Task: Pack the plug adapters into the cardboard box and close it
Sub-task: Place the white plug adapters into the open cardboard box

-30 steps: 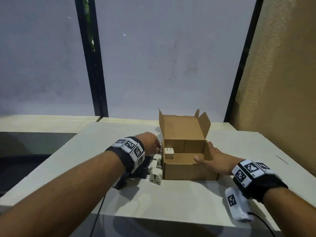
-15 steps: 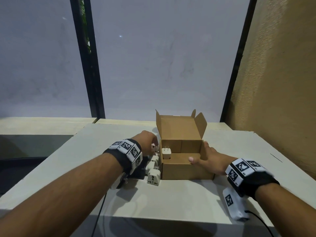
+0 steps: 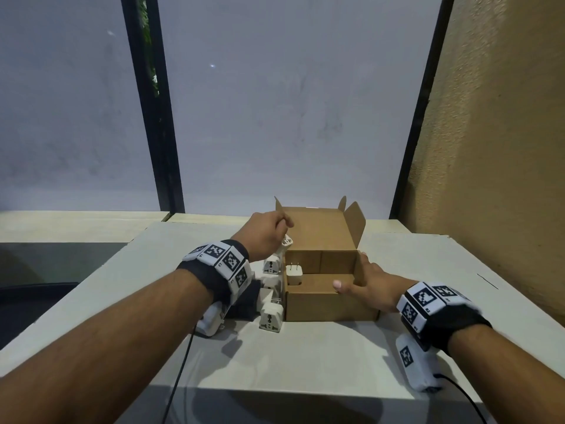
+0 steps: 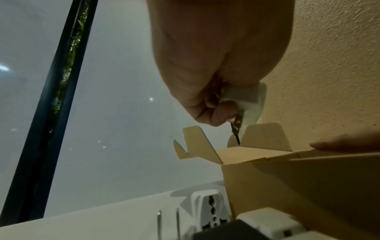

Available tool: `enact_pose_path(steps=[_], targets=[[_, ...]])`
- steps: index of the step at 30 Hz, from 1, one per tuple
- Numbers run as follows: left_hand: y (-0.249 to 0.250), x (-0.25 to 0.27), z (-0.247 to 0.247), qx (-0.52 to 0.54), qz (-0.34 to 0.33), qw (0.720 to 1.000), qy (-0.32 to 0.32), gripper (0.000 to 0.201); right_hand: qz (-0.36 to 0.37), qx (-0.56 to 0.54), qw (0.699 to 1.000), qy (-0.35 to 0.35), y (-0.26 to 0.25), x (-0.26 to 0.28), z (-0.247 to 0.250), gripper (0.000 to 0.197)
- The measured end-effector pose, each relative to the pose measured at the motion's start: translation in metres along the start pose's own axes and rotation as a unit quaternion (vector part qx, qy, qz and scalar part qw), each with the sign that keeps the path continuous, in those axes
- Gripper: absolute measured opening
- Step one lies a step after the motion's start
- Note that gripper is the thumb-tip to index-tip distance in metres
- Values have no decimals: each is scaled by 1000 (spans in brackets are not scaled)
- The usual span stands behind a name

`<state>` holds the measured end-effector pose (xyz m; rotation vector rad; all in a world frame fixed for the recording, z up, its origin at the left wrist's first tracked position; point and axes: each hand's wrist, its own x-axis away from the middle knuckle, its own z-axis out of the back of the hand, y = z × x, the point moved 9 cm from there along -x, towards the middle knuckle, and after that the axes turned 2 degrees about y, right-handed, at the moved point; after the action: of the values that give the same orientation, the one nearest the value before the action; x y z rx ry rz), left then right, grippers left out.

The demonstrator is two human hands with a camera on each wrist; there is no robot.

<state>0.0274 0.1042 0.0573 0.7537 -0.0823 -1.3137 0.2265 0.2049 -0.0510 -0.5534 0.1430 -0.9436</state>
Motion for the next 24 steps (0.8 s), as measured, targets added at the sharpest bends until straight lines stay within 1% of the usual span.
enact_pose_path(steps=[2,5,6,9,11,15,17,20,24], targets=[[5,1,-7,9,-11,1000,-12,27,1,-3,1000,-1,0,-2,-1,115],[10,2,-25,14,-14,998,-61,28,-3,4,1000,-1,5,-7,-3,148],[12,3,-30,2,-20,997,-76,29,-3,6,1000,-2,8,-10,-4,153],[19,5,-44,-55,-58,991,-103,23,-4,11,1000,-3,10,-13,-6,154],[20,8,-54,-78,-65,987,-122,21,-7,18,1000,-7,9,-12,-6,156],[26,13,-77,-102,-92,978,-155,33,-4,20,1000,-10,4,-8,-5,151],[30,15,-87,-111,-106,974,-167,33,-5,22,1000,-9,5,-9,-5,154],[33,15,-91,-118,-102,974,-166,29,-4,19,1000,-4,7,-13,-6,159],[37,19,-96,-137,-96,969,-184,23,-10,17,1000,-3,7,-14,-9,164]])
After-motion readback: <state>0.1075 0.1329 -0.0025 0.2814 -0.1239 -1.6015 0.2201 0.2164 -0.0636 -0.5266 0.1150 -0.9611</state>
